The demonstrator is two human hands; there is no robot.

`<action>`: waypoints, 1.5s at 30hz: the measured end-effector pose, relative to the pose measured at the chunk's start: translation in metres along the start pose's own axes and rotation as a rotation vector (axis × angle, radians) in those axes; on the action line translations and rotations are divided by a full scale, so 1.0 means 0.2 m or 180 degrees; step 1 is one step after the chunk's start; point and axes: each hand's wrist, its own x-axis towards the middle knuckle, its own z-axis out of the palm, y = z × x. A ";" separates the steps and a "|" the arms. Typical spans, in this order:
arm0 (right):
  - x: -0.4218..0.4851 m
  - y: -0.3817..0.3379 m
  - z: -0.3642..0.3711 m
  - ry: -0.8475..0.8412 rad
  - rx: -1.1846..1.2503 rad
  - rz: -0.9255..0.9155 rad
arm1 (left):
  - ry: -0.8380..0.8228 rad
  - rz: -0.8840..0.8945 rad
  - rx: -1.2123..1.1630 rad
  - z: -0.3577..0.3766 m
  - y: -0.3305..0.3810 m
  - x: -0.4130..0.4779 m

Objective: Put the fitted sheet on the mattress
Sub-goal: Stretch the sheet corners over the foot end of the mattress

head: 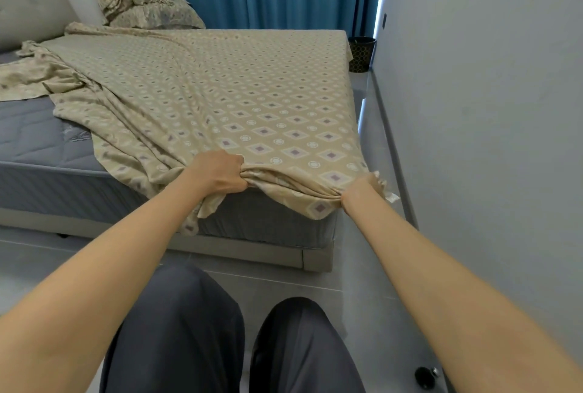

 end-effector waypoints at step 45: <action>-0.08 0.01 0.06 0.0302 0.0311 0.0299 | 0.0084 -0.1418 0.1629 -0.08 -0.03 0.02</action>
